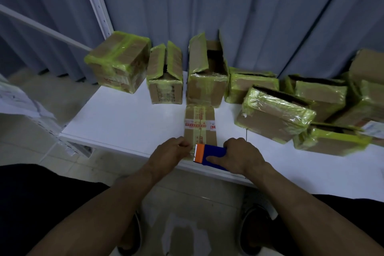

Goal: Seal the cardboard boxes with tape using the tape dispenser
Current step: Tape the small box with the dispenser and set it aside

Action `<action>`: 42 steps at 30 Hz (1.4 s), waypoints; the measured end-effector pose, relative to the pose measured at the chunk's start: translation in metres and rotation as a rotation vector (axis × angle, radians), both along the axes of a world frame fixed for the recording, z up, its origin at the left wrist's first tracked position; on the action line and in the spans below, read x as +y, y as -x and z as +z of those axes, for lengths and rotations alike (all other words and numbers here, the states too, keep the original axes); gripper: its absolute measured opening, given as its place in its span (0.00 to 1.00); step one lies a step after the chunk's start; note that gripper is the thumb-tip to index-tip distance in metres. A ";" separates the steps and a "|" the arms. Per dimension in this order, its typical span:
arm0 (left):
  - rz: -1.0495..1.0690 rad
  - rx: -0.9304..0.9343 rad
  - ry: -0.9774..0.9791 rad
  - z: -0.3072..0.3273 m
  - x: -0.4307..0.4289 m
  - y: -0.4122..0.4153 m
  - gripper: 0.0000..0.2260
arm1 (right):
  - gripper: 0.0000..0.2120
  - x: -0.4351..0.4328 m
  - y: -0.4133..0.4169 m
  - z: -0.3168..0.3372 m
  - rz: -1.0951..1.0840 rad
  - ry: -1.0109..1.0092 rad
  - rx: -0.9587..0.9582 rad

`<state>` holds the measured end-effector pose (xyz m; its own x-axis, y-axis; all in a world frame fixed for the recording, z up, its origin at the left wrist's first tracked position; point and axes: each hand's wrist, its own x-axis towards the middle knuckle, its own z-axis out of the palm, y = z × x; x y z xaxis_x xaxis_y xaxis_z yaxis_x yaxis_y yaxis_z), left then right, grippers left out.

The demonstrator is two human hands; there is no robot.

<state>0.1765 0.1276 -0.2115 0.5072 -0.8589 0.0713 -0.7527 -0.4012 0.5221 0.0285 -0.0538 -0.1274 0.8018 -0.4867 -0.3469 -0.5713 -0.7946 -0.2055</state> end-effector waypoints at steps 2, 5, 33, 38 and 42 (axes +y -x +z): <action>0.015 0.052 -0.009 0.001 -0.001 0.002 0.04 | 0.27 0.000 0.003 0.001 0.012 -0.011 -0.016; 0.021 0.109 -0.005 -0.001 0.000 0.002 0.04 | 0.27 0.002 0.008 0.005 0.023 -0.036 -0.045; -0.081 -0.193 -0.117 0.012 -0.009 0.023 0.21 | 0.29 -0.009 0.023 0.004 -0.029 -0.020 0.028; -0.084 -0.234 -0.192 0.005 -0.008 0.026 0.23 | 0.29 -0.008 0.027 0.003 -0.031 -0.013 0.014; -0.019 -0.105 -0.159 0.000 -0.011 0.025 0.20 | 0.30 -0.005 0.031 0.004 -0.023 -0.023 -0.011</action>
